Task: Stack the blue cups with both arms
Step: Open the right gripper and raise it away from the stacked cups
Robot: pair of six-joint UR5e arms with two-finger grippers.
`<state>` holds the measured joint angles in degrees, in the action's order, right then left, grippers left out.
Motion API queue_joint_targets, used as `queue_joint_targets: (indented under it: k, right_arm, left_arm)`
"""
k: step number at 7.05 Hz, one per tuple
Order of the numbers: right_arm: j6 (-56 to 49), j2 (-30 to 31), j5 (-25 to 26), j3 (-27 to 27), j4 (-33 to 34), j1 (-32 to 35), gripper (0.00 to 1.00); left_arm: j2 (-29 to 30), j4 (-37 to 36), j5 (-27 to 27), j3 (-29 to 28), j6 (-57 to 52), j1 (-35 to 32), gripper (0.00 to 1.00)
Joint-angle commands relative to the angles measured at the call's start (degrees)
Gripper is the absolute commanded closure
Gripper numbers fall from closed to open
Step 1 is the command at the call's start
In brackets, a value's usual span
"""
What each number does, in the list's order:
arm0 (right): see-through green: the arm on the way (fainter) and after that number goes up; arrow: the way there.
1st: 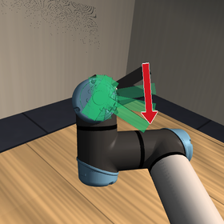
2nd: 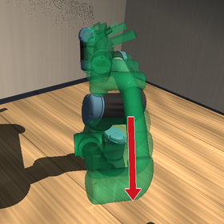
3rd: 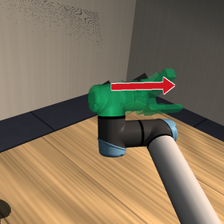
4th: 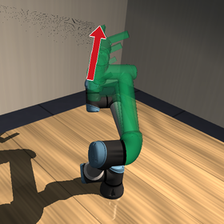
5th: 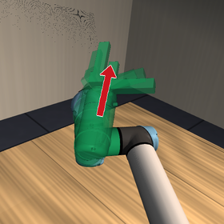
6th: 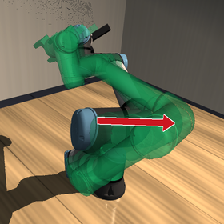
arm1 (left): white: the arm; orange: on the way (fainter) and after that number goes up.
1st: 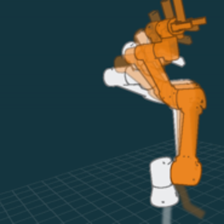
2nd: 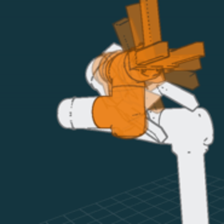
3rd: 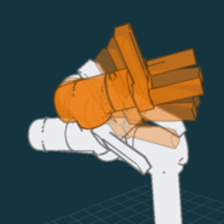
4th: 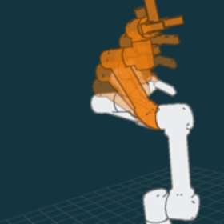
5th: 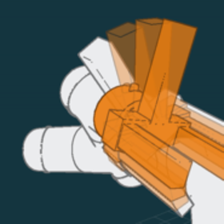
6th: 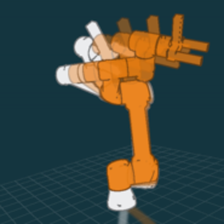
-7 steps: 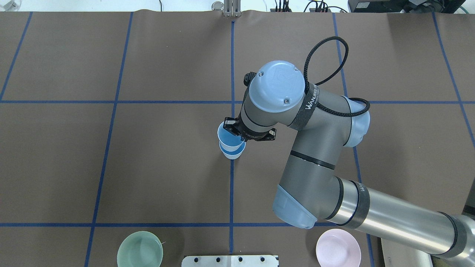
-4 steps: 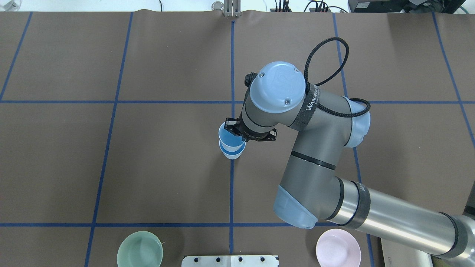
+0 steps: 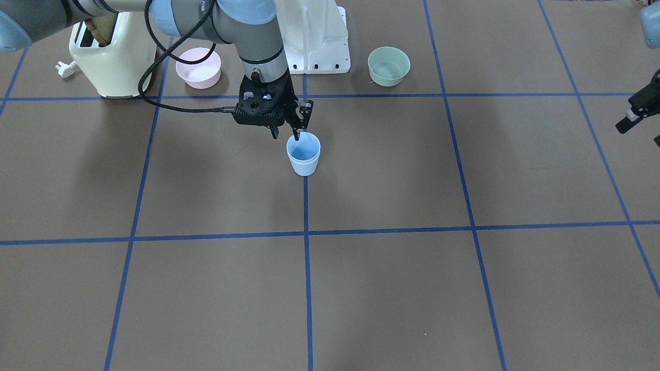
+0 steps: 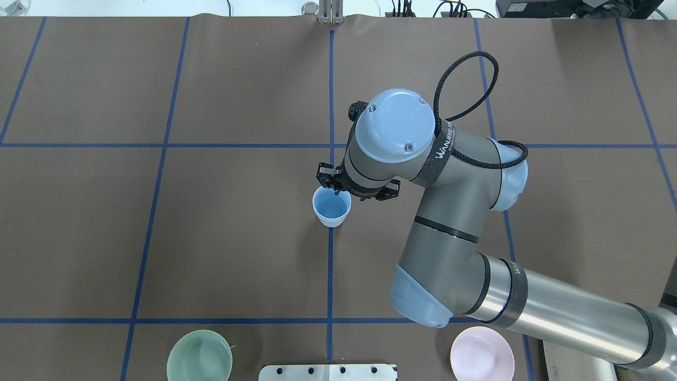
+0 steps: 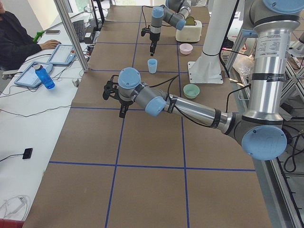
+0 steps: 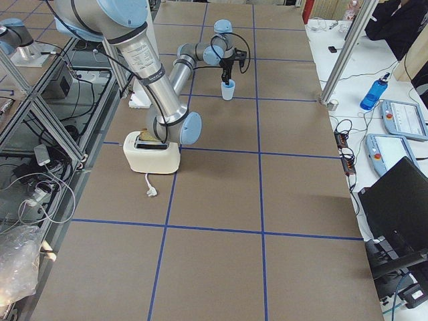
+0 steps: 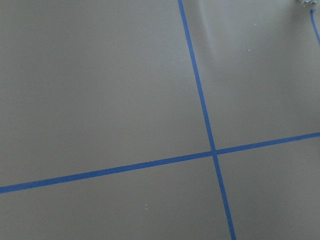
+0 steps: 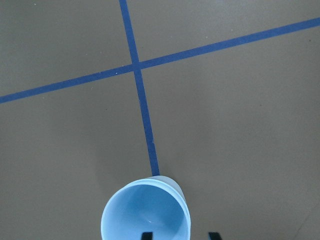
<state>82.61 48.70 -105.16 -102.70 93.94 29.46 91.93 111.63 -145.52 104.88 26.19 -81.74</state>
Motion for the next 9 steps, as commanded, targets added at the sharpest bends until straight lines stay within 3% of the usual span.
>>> queue_joint_targets:
  k: [1,3,5,9]
  right_arm:
    - [-0.78,0.25,-0.13,-0.57,0.02,2.94,0.00]
    - [-21.39,4.45,-7.39,-0.31,1.41,17.13,0.00]
    - [-40.67,13.91,-19.16,-0.39,0.55,33.13,0.00]
    - [-68.32,30.54,-25.27,0.04,0.46,48.82,0.00]
  left_arm:
    - [-0.09,0.08,-0.03,-0.11,-0.09,-0.09,0.03]
    - [-0.09,0.16,-0.03,-0.29,-0.18,-1.57,0.03]
    - [-1.40,0.08,-0.12,-0.90,-4.10,-3.41,0.03]
    - [-2.72,0.43,-0.12,-3.19,-8.35,-5.79,0.03]
